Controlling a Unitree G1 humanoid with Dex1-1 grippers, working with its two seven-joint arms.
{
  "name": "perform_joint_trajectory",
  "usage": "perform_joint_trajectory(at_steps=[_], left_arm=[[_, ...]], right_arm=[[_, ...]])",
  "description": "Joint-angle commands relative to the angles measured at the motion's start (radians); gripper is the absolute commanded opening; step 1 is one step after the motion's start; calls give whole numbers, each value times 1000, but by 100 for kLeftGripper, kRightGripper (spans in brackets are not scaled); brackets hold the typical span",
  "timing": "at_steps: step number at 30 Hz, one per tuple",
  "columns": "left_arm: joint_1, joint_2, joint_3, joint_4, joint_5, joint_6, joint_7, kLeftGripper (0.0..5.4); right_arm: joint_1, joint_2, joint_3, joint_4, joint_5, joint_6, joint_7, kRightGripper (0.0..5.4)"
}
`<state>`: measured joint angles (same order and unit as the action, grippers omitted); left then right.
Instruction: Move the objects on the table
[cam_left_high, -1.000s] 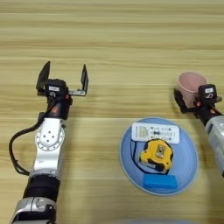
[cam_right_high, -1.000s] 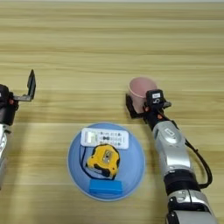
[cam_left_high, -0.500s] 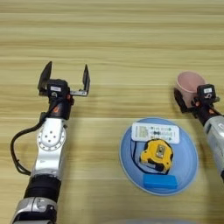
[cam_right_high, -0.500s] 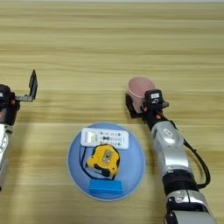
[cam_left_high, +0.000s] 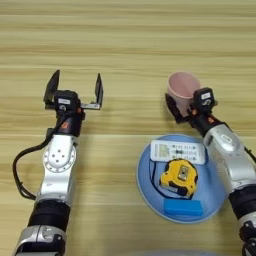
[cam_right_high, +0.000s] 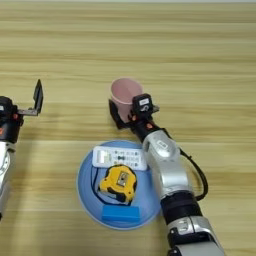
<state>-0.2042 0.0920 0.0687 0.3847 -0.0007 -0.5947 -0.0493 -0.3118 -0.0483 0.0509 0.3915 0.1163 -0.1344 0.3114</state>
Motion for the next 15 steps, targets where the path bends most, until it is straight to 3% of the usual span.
perform_joint_trajectory(at_steps=[1, 15], left_arm=[[9, -5, -10, -15, 19, 5, 10, 540], [14, -9, -22, -28, 26, 7, 26, 540]], right_arm=[[-19, 34, 34, 6, -17, 28, 4, 436], [-25, 93, 95, 83, -38, 50, 36, 436]])
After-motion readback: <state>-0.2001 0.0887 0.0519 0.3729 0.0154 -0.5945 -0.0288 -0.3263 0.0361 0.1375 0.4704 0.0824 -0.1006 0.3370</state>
